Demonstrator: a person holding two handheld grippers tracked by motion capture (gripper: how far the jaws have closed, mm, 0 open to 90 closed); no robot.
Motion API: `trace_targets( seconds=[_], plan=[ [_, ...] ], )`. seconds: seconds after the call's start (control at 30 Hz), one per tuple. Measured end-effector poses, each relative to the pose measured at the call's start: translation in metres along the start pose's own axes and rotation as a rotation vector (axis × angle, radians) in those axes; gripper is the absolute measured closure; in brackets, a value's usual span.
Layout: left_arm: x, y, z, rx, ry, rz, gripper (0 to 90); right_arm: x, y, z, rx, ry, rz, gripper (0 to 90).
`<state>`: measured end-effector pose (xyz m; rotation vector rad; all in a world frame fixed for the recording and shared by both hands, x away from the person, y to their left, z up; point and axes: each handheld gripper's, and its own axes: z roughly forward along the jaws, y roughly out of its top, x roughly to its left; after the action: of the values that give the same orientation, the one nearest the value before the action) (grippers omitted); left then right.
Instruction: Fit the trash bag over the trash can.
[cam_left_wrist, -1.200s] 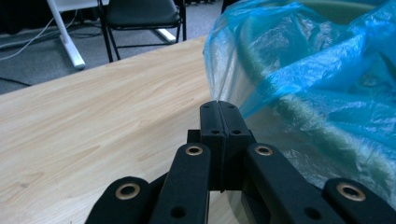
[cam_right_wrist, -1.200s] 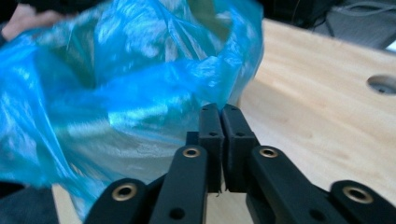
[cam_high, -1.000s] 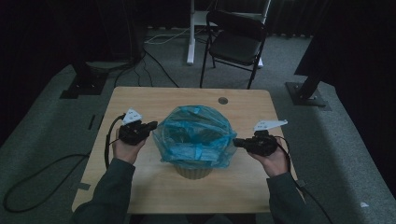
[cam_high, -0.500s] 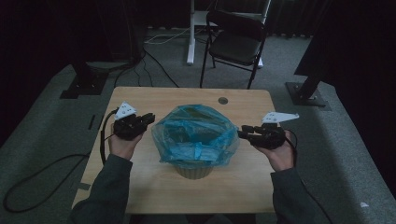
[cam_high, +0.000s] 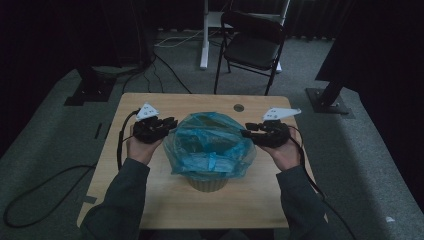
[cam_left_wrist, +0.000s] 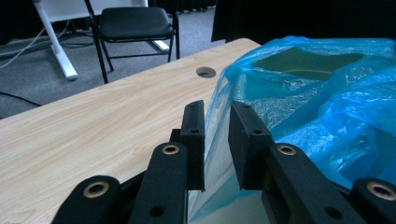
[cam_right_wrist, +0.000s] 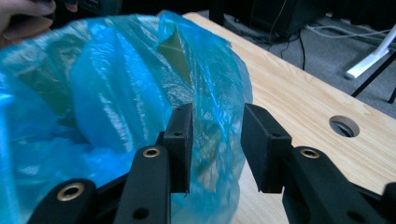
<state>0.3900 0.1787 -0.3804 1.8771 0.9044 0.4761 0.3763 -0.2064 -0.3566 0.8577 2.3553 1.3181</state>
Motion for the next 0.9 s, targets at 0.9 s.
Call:
trace_targets(
  seconds=[0.9],
  plan=[
    [0.002,0.004,0.029,0.031,-0.011,-0.012,89.7,-0.04,-0.007,0.044,0.044,-0.035,0.149,89.0]
  ],
)
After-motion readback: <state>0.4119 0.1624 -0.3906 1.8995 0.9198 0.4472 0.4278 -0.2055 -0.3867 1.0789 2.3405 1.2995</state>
